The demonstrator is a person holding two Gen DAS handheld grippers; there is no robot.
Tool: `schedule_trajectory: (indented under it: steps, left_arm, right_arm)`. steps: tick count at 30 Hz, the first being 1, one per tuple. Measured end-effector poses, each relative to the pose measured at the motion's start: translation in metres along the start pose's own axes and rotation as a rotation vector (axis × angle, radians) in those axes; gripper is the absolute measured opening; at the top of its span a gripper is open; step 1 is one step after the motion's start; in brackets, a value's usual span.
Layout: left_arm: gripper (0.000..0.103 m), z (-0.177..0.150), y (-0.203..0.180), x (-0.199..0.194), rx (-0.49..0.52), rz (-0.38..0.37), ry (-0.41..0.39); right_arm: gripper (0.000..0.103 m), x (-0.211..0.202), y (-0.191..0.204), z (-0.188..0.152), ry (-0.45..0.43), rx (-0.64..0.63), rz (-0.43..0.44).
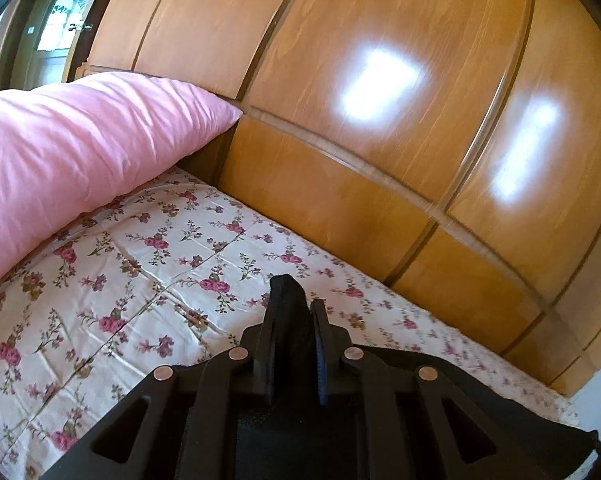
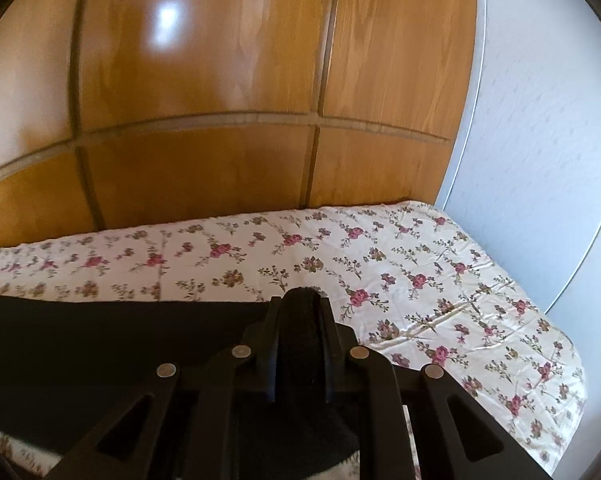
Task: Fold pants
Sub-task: 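Grasp the folded pants edge with the right tool while the left tool holds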
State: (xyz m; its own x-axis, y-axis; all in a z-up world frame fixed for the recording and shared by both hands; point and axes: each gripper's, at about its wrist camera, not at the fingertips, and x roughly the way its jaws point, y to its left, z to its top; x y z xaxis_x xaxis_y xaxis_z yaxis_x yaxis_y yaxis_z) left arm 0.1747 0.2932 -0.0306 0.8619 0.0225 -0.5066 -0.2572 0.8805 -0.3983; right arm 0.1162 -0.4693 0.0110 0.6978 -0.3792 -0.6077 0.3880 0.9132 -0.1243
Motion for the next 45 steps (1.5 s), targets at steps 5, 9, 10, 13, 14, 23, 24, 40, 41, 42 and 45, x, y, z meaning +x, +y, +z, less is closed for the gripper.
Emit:
schedule_trajectory:
  steps: [5, 9, 10, 13, 14, 23, 24, 40, 41, 42, 45]
  left_arm:
    - [0.014, -0.001, 0.005, -0.026, -0.026, -0.040, -0.019]
    - [0.014, -0.007, 0.012, -0.045, -0.056, -0.069, -0.027]
    - [0.014, -0.009, 0.014, -0.051, -0.062, -0.077, -0.028]
    - [0.014, -0.016, 0.018, -0.066, -0.063, -0.096, -0.034]
    - [0.014, -0.019, 0.019, -0.072, -0.059, -0.101, -0.035]
    - [0.014, -0.045, 0.043, -0.117, -0.056, -0.134, -0.054]
    - [0.014, -0.048, 0.048, -0.120, -0.068, -0.134, -0.052]
    - [0.017, -0.100, 0.128, -0.140, -0.247, -0.099, 0.022]
    - [0.018, -0.104, 0.133, -0.142, -0.278, -0.112, 0.030]
    - [0.020, -0.106, 0.138, -0.144, -0.302, -0.121, 0.034]
    - [0.025, -0.114, 0.151, -0.155, -0.391, -0.177, 0.030]
  right_arm:
    - [0.016, -0.029, -0.007, -0.006, -0.032, 0.008, 0.028]
    - [0.016, -0.049, -0.013, -0.012, -0.050, 0.016, 0.044]
    - [0.016, -0.053, -0.015, -0.014, -0.052, 0.019, 0.048]
    - [0.015, -0.071, -0.022, -0.022, -0.066, 0.037, 0.066]
    - [0.015, -0.077, -0.024, -0.025, -0.071, 0.043, 0.071]
    - [0.015, -0.117, -0.053, -0.070, -0.075, 0.126, 0.084]
    - [0.015, -0.119, -0.057, -0.076, -0.071, 0.135, 0.078]
    - [0.034, -0.089, -0.126, -0.167, 0.111, 0.529, 0.039]
    - [0.045, -0.092, -0.129, -0.168, 0.109, 0.556, 0.029]
    - [0.052, -0.096, -0.133, -0.170, 0.105, 0.594, 0.024]
    - [0.054, -0.106, -0.148, -0.173, 0.089, 0.717, 0.073]
